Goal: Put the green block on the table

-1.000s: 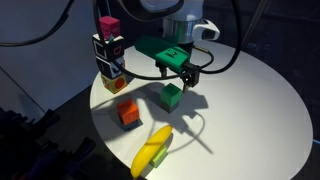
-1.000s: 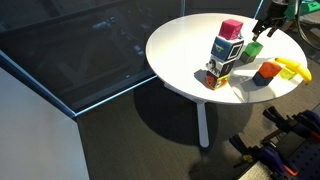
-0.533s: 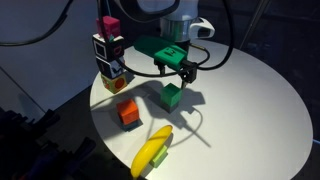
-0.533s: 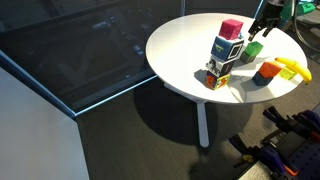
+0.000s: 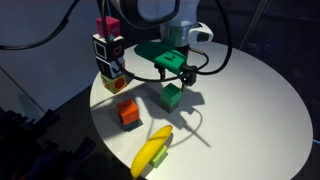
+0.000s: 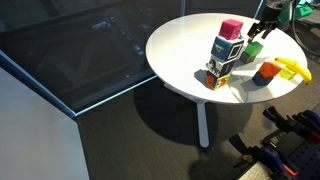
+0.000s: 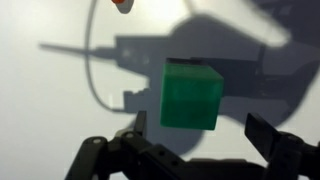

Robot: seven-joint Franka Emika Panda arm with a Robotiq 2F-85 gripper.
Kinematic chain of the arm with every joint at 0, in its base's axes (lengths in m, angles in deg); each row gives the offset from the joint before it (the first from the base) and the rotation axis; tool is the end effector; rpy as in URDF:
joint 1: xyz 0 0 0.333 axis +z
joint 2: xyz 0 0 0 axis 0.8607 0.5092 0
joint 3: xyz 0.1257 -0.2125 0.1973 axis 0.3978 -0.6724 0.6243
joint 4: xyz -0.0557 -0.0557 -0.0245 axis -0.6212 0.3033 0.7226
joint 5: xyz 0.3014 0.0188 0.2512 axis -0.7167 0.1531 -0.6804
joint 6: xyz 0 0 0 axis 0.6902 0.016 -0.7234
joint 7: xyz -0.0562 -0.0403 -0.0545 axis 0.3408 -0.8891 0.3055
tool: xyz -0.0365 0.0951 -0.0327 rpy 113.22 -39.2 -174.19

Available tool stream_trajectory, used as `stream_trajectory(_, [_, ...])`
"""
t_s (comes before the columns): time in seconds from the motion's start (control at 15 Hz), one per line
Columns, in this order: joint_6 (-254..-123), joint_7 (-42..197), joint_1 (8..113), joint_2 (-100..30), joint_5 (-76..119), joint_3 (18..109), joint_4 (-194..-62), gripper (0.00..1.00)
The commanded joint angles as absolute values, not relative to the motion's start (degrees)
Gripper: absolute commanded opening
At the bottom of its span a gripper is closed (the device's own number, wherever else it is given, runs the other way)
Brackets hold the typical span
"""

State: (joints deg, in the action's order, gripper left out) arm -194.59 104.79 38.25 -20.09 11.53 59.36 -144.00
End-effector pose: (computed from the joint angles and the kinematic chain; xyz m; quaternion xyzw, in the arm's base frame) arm 0.5567 -0.3088 0.2189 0.9952 -0.0968 0.0129 0.0024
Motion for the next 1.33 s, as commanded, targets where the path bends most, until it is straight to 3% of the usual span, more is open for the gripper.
stream_trajectory(0.0, [-194.5, 104.3, 37.5, -20.2, 12.2, 60.2, -143.9, 1.00])
stream_trajectory(1.27, [-195.6, 104.2, 37.3, -16.7, 12.6, 60.1, -142.0, 1.00])
